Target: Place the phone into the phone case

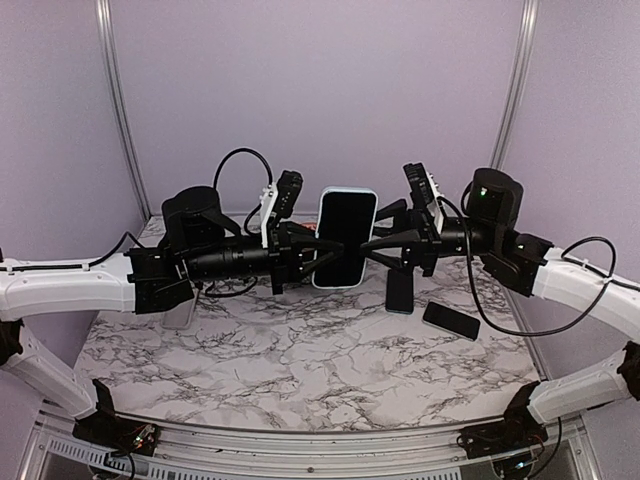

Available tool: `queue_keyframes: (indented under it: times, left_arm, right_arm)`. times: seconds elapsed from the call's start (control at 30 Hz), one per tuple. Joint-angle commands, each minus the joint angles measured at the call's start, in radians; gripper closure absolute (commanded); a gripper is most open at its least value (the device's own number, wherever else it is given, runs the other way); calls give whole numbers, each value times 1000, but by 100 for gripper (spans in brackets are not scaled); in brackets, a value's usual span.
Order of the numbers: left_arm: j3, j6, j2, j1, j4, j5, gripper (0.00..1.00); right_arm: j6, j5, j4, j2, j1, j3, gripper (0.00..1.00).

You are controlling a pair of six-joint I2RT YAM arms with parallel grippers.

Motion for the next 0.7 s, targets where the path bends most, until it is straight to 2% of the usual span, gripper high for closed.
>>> queue_keyframes:
  times: [0.0, 0.2, 0.27, 0.37, 0.4, 0.43, 0.47, 0.5, 0.6, 0.67]
  left_arm:
    - [47, -106, -6, 3, 129, 53, 100]
    - [48, -105, -4, 3, 137, 72, 100]
    - [49, -107, 3, 4, 136, 71, 100]
    - [37, -113, 2, 8, 135, 15, 99]
    - [24, -121, -6, 14, 135, -48, 68]
    - [4, -130, -19, 21, 129, -131, 30]
    - [-29, -126, -33, 26, 116, -242, 7]
    - [-48, -115, -48, 33, 83, -359, 2]
    - [-23, -97, -41, 60, -155, -671, 1]
    - [44, -133, 9, 96, -358, -816, 1]
  right_arm:
    - [141, -62, 181, -3, 3, -14, 54]
    - [191, -86, 174, 45, 7, 16, 86]
    - [196, -98, 151, 64, 7, 40, 100]
    - [198, -47, 60, 86, 1, 79, 100]
    - [197, -9, 11, 94, -8, 95, 100]
    - [202, 36, -40, 105, -21, 109, 100]
    - [211, 85, -101, 121, -39, 122, 100]
    - [226, 124, -158, 140, -61, 130, 100]
    - [286, 206, -300, 235, -110, 128, 100]
    - [301, 216, -382, 305, -114, 129, 100]
